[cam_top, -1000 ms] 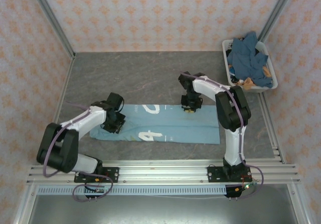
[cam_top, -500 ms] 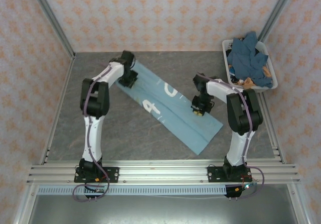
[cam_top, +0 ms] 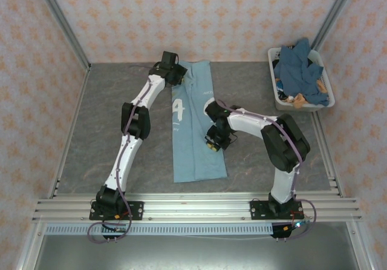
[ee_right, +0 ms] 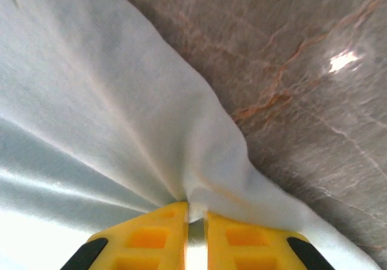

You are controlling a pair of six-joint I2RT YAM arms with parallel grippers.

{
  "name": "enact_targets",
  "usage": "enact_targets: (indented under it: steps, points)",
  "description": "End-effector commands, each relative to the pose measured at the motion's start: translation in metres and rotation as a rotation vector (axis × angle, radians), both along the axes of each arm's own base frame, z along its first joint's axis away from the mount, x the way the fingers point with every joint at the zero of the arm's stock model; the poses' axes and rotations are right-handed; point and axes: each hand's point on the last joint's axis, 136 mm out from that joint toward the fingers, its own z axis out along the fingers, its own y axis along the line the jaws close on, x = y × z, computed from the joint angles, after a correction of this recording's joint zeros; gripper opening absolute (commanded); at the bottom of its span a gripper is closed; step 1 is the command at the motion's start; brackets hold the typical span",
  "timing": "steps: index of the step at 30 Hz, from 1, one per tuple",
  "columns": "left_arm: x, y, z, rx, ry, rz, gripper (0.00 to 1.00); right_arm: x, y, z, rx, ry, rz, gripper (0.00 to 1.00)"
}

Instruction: Fold and stack the t-shirts

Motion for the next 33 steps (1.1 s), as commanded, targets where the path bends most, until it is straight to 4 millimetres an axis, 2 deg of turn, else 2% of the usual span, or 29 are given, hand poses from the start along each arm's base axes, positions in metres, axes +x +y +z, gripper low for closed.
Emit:
enact_targets:
  steps: [1, 3, 5, 7, 10, 12, 13, 14, 16, 18, 20, 21, 23, 26, 33]
  points:
    - [0.018, 0.015, 0.076, -0.007, -0.165, 0.023, 0.45, 0.011, -0.015, 0.015, -0.063, -0.028, -0.069, 0.18]
    - [0.011, 0.021, 0.124, 0.025, -0.223, 0.001, 0.53, 0.018, -0.023, 0.035, -0.06, -0.074, -0.076, 0.22]
    - [-0.01, 0.031, 0.16, 0.108, -0.218, -0.032, 0.59, 0.022, -0.035, 0.055, -0.073, -0.114, -0.073, 0.27]
    - [-0.039, 0.035, 0.169, 0.181, -0.161, -0.086, 0.61, 0.024, -0.051, 0.069, -0.093, -0.153, -0.059, 0.33]
    - [-0.096, 0.034, 0.151, 0.192, -0.083, -0.155, 0.61, 0.014, -0.085, 0.072, -0.156, -0.163, -0.011, 0.37]
    - [-0.149, 0.034, 0.133, 0.168, -0.029, -0.186, 0.6, 0.002, -0.096, 0.07, -0.135, -0.17, 0.05, 0.39]
    - [-0.176, 0.032, 0.122, 0.165, 0.008, -0.213, 0.6, -0.004, -0.096, 0.071, -0.107, -0.177, 0.084, 0.41]
    - [-0.211, 0.029, 0.116, 0.168, 0.048, -0.254, 0.6, -0.012, -0.096, 0.071, -0.076, -0.177, 0.125, 0.44]
    - [-0.279, 0.015, 0.091, 0.164, 0.159, -0.36, 0.6, -0.032, -0.09, 0.072, -0.003, -0.163, 0.213, 0.47]
    - [-0.352, 0.0, 0.063, 0.142, 0.277, -0.457, 0.59, -0.057, -0.079, 0.068, 0.1, -0.112, 0.275, 0.52]
    - [-0.415, -0.013, 0.041, 0.128, 0.367, -0.543, 0.58, -0.081, -0.071, 0.059, 0.178, -0.046, 0.306, 0.53]
    - [-0.443, -0.017, 0.032, 0.125, 0.408, -0.577, 0.58, -0.092, -0.068, 0.054, 0.2, -0.018, 0.324, 0.53]
    - [-0.478, -0.019, 0.019, 0.127, 0.448, -0.596, 0.58, -0.107, -0.065, 0.047, 0.207, 0.02, 0.361, 0.53]
    - [-0.504, -0.017, 0.003, 0.107, 0.467, -0.563, 0.58, -0.116, -0.06, 0.038, 0.222, 0.043, 0.385, 0.53]
    - [-0.51, -0.029, -0.014, 0.075, 0.462, -0.55, 0.57, -0.121, -0.053, 0.019, 0.211, 0.093, 0.413, 0.53]
